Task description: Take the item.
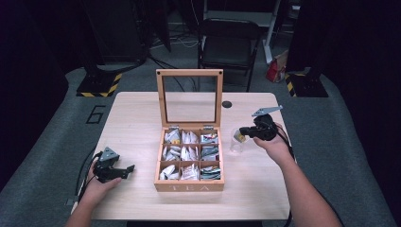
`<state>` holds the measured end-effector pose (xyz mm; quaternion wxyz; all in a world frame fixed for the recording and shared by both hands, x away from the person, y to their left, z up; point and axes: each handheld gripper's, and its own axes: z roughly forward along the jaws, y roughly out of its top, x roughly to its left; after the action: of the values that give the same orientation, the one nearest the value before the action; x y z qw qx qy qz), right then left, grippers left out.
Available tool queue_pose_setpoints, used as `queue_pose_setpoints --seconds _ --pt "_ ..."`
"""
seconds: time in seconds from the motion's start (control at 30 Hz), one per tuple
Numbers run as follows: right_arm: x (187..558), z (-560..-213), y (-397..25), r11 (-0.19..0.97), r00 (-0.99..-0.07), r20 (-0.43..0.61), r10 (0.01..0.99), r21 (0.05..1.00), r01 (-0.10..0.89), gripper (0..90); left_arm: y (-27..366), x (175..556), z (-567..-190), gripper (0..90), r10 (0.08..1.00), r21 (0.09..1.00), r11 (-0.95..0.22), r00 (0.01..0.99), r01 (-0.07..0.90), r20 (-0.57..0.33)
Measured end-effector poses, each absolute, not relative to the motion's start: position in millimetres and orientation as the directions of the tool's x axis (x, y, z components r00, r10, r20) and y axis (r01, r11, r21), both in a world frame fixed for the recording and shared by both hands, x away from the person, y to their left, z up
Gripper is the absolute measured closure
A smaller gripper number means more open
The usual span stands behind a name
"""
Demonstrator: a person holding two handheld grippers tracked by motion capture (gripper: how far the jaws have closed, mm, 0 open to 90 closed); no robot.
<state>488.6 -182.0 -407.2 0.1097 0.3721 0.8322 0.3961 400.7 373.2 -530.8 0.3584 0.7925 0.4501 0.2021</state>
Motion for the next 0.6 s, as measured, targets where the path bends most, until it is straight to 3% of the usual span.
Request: queue_pose_setpoints --seconds 0.33,0.6 --pt "489.2 -410.0 -180.9 0.418 -0.695 0.108 0.711 0.729 0.541 89.2 373.2 400.7 -530.9 14.6 0.859 0.75 -0.337 0.513 0.568 -0.003" --pt "489.6 -411.2 -183.3 0.408 -0.683 0.111 0.722 0.729 0.55 81.9 373.1 400.6 -530.9 14.6 0.859 0.75 -0.337 0.512 0.569 -0.003"
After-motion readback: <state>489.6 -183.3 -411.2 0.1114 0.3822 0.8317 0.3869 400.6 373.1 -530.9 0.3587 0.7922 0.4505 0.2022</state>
